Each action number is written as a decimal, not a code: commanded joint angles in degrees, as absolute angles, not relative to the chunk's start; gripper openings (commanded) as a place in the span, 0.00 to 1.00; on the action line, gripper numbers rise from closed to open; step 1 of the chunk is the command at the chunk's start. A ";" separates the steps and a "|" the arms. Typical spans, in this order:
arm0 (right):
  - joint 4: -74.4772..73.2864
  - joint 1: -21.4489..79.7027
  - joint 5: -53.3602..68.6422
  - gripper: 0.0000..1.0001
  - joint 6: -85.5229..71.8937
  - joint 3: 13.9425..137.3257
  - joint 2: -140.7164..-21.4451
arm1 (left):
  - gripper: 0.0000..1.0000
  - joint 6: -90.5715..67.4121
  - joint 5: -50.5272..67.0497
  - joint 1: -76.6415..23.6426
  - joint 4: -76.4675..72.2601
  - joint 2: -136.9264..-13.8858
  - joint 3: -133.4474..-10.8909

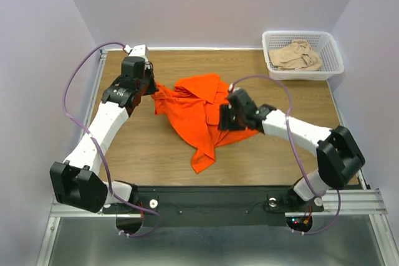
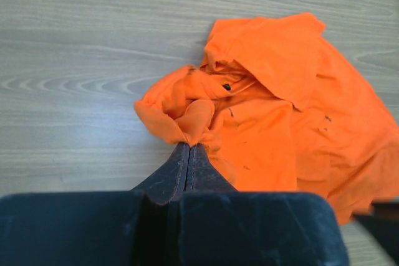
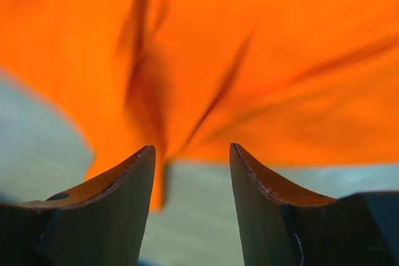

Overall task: Fold and stack the t-shirts
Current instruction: Flatten the tshirt out

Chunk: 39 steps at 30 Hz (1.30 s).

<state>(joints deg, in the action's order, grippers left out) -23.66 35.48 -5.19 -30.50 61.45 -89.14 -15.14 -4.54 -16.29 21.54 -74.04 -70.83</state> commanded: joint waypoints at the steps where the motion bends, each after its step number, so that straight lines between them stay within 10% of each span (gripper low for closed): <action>1: -22.60 42.87 -0.61 0.57 -34.71 53.89 -83.94 | 0.00 -15.91 -3.78 -15.47 17.40 -71.19 -69.70; 25: 3.87 54.76 2.02 0.50 -31.12 40.43 -91.14 | 0.00 -14.85 -4.83 -15.12 18.81 -70.75 -69.87; 31: 0.10 54.76 -7.80 0.11 -28.32 40.34 -88.52 | 0.00 -14.50 -6.15 -14.07 18.46 -71.89 -70.84; 39: -24.32 43.61 -36.17 0.01 -12.15 56.58 -77.79 | 0.00 -17.31 -2.20 -9.76 17.40 -81.36 -84.09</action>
